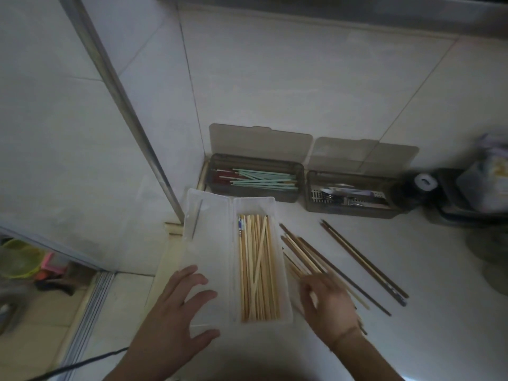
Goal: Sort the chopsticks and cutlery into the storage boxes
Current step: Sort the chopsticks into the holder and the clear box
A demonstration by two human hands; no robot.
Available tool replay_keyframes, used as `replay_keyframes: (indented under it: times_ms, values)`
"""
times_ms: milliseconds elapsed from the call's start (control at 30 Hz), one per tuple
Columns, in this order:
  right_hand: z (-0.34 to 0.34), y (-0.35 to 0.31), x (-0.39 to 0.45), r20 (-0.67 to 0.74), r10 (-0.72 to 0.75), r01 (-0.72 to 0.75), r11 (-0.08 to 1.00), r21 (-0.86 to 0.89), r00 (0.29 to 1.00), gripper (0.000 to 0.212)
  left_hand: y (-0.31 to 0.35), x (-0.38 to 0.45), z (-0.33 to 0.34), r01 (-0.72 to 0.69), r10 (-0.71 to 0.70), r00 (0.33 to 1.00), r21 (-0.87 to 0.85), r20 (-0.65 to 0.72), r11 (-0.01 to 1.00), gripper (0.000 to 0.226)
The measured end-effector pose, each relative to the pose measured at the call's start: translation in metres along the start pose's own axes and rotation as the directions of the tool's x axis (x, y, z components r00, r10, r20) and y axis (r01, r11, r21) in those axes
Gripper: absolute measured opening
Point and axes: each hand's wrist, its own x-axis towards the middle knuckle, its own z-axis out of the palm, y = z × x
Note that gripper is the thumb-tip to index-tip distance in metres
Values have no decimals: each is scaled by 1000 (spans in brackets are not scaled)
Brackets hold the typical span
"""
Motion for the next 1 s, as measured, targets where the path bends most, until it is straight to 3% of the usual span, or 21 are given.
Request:
replay_keyframes:
  times_ms: [167, 367, 433, 567, 667, 767, 833, 933, 1000]
  values:
    - [-11, 45, -63, 132, -27, 57, 972, -226, 991, 18, -2, 0, 3, -23, 22, 999, -29, -35, 999, 49]
    - [-7, 39, -78, 212, 126, -23, 903, -429, 969, 13, -2, 1, 4, -20, 18, 999, -46, -33, 999, 48]
    - [-9, 30, -69, 269, 178, -37, 889, -457, 946, 9, -2, 2, 5, -22, 21, 999, -47, -27, 999, 47]
    - [-13, 19, -54, 398, 295, -84, 879, -469, 869, 31, -2, 2, 4, -23, 23, 1000, -37, -8, 999, 46]
    - [-19, 18, -47, 419, 292, -40, 856, -515, 860, 15, -1, 1, 2, -19, 19, 1000, -16, 16, 1000, 46]
    - [-19, 26, -44, 378, 226, -42, 898, -439, 898, 31, -1, 0, 1, -22, 22, 999, -3, 31, 1000, 45]
    - [-22, 22, -34, 426, 260, -92, 922, -376, 866, 29, -2, 0, 1, -24, 24, 999, -3, 36, 1000, 45]
    - [-28, 15, -14, 460, 340, -338, 937, -89, 820, 17, -3, 0, 0, -17, 17, 999, 9, 49, 1000, 45]
    - [-35, 15, 2, 463, 424, -533, 836, 131, 779, 24, -4, -1, 1, -18, 17, 998, 11, 58, 1000, 45]
